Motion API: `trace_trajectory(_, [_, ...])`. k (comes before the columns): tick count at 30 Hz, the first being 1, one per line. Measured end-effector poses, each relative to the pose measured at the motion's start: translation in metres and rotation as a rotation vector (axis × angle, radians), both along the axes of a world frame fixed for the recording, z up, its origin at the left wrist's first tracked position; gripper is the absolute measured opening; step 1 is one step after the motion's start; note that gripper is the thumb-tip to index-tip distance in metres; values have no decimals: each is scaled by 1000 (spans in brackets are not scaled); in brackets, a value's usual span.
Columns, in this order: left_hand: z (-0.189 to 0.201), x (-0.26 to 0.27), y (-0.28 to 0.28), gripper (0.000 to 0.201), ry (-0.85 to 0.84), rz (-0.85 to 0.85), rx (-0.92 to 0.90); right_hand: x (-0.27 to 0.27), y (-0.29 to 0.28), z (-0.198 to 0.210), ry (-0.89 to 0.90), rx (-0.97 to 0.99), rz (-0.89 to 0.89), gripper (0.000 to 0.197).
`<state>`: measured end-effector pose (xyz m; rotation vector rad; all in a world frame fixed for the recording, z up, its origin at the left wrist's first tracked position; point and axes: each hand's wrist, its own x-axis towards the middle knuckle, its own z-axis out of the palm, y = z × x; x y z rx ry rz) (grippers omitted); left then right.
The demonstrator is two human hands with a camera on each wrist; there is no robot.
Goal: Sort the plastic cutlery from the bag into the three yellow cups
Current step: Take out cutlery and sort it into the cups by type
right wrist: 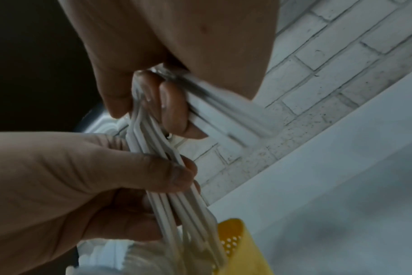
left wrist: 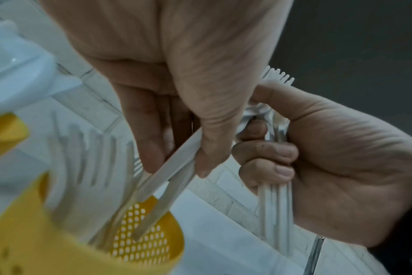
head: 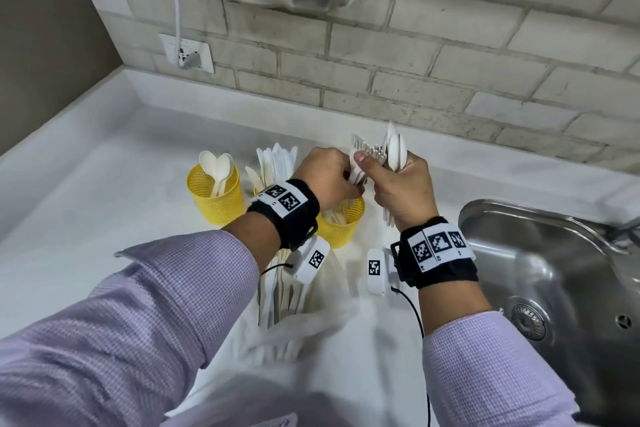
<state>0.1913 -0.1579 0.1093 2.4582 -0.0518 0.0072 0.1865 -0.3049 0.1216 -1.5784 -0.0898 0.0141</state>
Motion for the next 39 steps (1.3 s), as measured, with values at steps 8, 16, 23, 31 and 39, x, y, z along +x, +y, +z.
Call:
trace_trajectory(8, [-22, -2, -8, 32, 123, 2, 45, 3, -9, -29, 28, -128, -8, 32])
trace_trajectory(16, [-1, -8, 8, 69, 81, -86, -76, 6, -19, -63, 96, -240, 57, 27])
trace_trajectory(23, [4, -31, 22, 59, -195, -247, 153, -7, -22, -75, 119, -116, -13, 15])
trace_trajectory(31, [-44, -80, 42, 40, -350, 114, -153, -26, -30, -104, 213, -170, -99, 22])
trace_trajectory(39, [-65, -92, 31, 74, -5, -1, -260, -29, -15, -110, 289, -55, -135, 16])
